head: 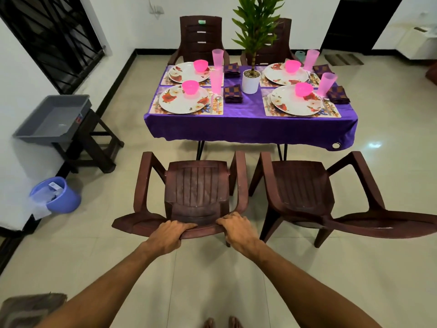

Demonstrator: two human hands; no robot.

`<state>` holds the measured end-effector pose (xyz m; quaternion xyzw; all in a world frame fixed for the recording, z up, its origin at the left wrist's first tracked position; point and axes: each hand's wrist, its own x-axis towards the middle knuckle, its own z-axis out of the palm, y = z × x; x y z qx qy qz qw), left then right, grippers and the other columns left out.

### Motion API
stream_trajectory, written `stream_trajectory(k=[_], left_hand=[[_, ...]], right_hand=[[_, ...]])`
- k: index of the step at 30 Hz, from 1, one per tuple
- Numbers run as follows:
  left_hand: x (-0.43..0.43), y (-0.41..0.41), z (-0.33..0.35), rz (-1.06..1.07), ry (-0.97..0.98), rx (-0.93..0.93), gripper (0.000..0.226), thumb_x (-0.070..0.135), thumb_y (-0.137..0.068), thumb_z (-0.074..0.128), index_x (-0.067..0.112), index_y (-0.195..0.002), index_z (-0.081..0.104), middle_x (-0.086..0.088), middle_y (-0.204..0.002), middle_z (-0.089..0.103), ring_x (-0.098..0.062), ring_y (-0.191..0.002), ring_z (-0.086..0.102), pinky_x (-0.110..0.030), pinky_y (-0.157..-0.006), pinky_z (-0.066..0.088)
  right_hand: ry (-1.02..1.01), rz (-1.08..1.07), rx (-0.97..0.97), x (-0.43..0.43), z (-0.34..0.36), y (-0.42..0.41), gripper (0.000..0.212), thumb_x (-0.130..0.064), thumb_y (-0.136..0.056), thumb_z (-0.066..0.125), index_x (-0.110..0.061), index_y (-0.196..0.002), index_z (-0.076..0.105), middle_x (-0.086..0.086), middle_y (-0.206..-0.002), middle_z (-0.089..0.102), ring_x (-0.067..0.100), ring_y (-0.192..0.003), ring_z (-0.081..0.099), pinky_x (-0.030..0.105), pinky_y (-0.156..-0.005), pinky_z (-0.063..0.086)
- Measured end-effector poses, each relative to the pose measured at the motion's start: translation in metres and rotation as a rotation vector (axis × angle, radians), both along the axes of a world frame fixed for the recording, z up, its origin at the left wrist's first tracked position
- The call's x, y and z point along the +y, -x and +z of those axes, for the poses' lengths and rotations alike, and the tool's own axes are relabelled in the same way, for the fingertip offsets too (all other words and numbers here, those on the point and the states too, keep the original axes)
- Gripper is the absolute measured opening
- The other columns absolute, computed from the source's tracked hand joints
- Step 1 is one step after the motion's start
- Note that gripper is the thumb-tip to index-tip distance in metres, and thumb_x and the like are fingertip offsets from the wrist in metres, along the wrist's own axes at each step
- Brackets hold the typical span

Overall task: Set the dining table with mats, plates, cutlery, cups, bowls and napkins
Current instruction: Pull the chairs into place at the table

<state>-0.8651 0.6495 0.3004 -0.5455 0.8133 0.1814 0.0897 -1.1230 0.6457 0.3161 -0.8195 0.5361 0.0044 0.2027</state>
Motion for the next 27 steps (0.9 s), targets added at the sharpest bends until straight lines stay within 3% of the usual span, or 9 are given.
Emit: stream_trajectory(k=[14, 16, 18, 21, 25, 27], left_hand=[[0.002, -0.007, -0.003, -0.040, -0.015, 0.058, 0.067, 0.008, -0.088, 0.054, 0.037, -0.147, 0.041, 0.007, -0.135, 0.061, -0.021, -0.116, 0.059, -0.036, -0.090, 0.046], [-0.001, -0.005, 0.003, -0.050, -0.051, 0.072, 0.063, 0.017, -0.090, 0.059, 0.035, -0.147, 0.042, 0.009, -0.132, 0.063, -0.020, -0.118, 0.059, -0.036, -0.092, 0.047], [-0.007, -0.004, 0.010, -0.047, -0.144, 0.067, 0.068, 0.033, -0.086, 0.070, 0.035, -0.147, 0.042, 0.010, -0.128, 0.065, -0.016, -0.115, 0.062, -0.033, -0.092, 0.047], [-0.018, -0.013, 0.021, -0.008, -0.353, 0.126, 0.090, 0.057, -0.068, 0.082, 0.039, -0.146, 0.040, 0.012, -0.124, 0.066, -0.015, -0.101, 0.069, -0.034, -0.090, 0.055], [-0.034, -0.041, 0.049, 0.043, -0.432, 0.300, 0.097, 0.074, -0.057, 0.078, 0.035, -0.141, 0.049, 0.010, -0.132, 0.062, -0.010, -0.115, 0.061, -0.032, -0.099, 0.051], [-0.044, -0.064, 0.057, 0.120, -0.406, 0.331, 0.100, 0.082, -0.058, 0.070, 0.034, -0.143, 0.049, 0.006, -0.134, 0.061, -0.012, -0.117, 0.059, -0.033, -0.102, 0.048]], right_hand=[[-0.032, 0.030, 0.041, 0.006, 0.006, -0.003, 0.039, -0.017, -0.097, 0.057, -0.024, -0.134, 0.057, 0.003, -0.131, 0.063, 0.026, -0.120, 0.053, 0.045, -0.105, 0.045], [-0.050, 0.048, 0.053, 0.004, 0.007, -0.005, 0.040, -0.034, -0.095, 0.062, -0.027, -0.134, 0.057, 0.001, -0.131, 0.062, 0.025, -0.122, 0.052, 0.049, -0.107, 0.041], [-0.092, 0.078, 0.076, 0.000, 0.009, -0.007, 0.061, -0.064, -0.085, 0.061, -0.030, -0.135, 0.055, -0.001, -0.132, 0.061, 0.025, -0.124, 0.051, 0.054, -0.109, 0.034], [-0.125, 0.091, 0.037, -0.010, 0.016, -0.013, 0.086, -0.093, -0.073, 0.041, -0.034, -0.134, 0.055, -0.003, -0.129, 0.064, 0.023, -0.123, 0.054, 0.055, -0.110, 0.030], [-0.078, 0.000, -0.055, -0.030, 0.034, -0.042, 0.076, -0.086, -0.084, 0.031, -0.029, -0.124, 0.063, -0.001, -0.115, 0.069, 0.020, -0.107, 0.061, 0.049, -0.104, 0.039], [-0.062, -0.052, -0.078, -0.043, 0.040, -0.063, 0.071, -0.080, -0.089, 0.036, -0.023, -0.120, 0.066, 0.001, -0.113, 0.070, 0.021, -0.105, 0.064, 0.050, -0.102, 0.043]])
